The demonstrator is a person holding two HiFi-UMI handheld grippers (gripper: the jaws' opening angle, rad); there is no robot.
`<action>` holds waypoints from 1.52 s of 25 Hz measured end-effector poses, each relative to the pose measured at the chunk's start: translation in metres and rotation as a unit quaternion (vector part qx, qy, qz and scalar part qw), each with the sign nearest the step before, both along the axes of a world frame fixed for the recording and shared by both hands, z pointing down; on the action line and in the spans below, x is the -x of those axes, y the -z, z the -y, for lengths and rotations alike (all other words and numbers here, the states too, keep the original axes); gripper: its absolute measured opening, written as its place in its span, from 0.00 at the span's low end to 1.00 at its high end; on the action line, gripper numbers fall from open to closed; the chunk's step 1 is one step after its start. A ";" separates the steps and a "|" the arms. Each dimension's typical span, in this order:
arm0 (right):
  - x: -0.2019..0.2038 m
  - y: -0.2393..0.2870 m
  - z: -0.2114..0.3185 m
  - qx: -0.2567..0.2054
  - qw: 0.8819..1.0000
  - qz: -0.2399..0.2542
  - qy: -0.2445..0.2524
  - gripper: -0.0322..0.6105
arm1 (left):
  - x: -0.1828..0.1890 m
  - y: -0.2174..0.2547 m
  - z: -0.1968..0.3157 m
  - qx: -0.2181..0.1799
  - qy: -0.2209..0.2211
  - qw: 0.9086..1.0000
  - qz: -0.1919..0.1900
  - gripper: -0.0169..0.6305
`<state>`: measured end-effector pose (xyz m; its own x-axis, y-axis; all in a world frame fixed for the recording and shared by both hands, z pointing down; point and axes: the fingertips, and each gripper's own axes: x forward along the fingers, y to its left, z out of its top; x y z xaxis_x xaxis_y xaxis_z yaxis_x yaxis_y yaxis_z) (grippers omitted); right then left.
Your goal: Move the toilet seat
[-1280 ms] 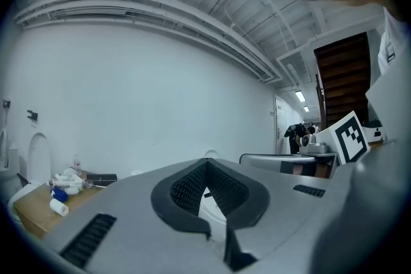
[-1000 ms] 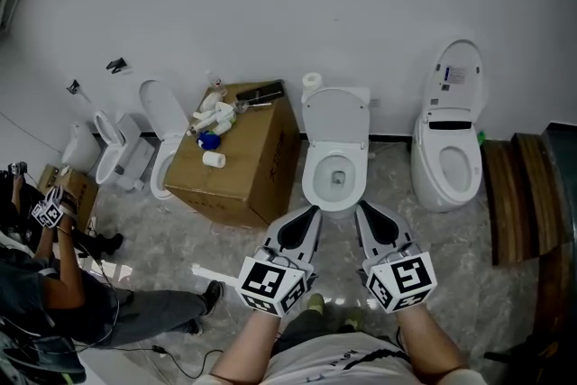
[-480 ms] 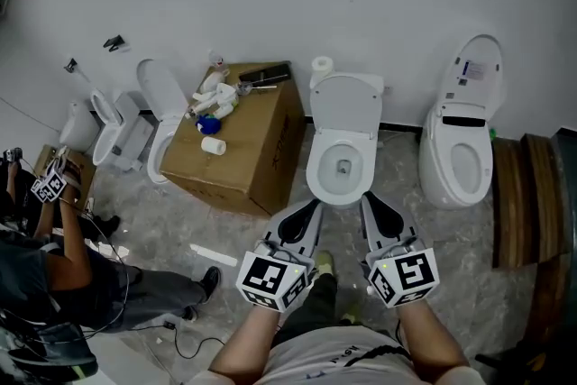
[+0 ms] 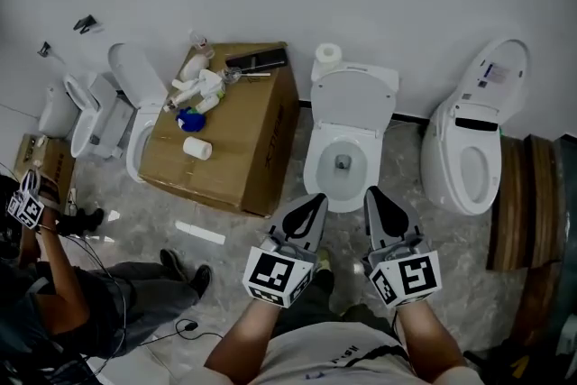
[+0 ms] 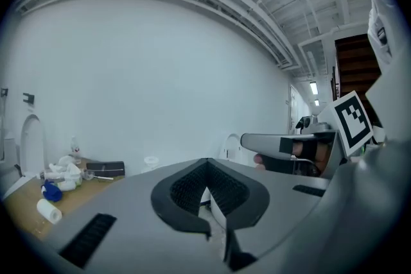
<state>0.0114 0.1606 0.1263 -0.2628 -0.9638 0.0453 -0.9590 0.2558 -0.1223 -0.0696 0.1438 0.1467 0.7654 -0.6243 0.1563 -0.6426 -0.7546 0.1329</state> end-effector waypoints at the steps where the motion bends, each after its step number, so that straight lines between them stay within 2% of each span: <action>1: 0.000 -0.006 0.014 0.004 1.000 -0.003 -0.004 0.07 | 0.000 -0.009 0.013 0.004 -0.005 1.000 0.001 0.04; 9: -0.006 -0.058 0.097 0.024 0.999 -0.031 -0.014 0.07 | -0.006 -0.105 0.090 0.055 -0.018 0.998 0.020 0.04; 16: -0.017 -0.153 0.154 0.044 0.998 -0.037 -0.001 0.07 | -0.004 -0.215 0.141 0.099 0.024 0.994 0.032 0.04; 21: -0.022 -0.239 0.181 0.066 0.997 -0.028 0.016 0.07 | 0.000 -0.319 0.163 0.151 0.069 0.986 0.031 0.04; 26: -0.015 -0.326 0.202 0.092 0.994 -0.029 0.046 0.07 | 0.000 -0.421 0.172 0.204 0.092 0.974 0.040 0.04; 29: -0.006 -0.369 0.210 0.103 0.992 -0.035 0.063 0.07 | 0.009 -0.476 0.175 0.237 0.115 0.964 0.038 0.04; 32: 0.002 -0.402 0.217 0.113 0.991 -0.022 0.066 0.07 | 0.021 -0.528 0.180 0.281 0.144 0.949 0.019 0.05; 35: 0.009 -0.426 0.223 0.126 0.990 -0.002 0.062 0.07 | 0.029 -0.576 0.182 0.329 0.168 0.929 -0.005 0.10; 38: 0.011 -0.446 0.224 0.136 0.988 -0.004 0.073 0.07 | 0.040 -0.621 0.181 0.378 0.204 0.902 -0.037 0.16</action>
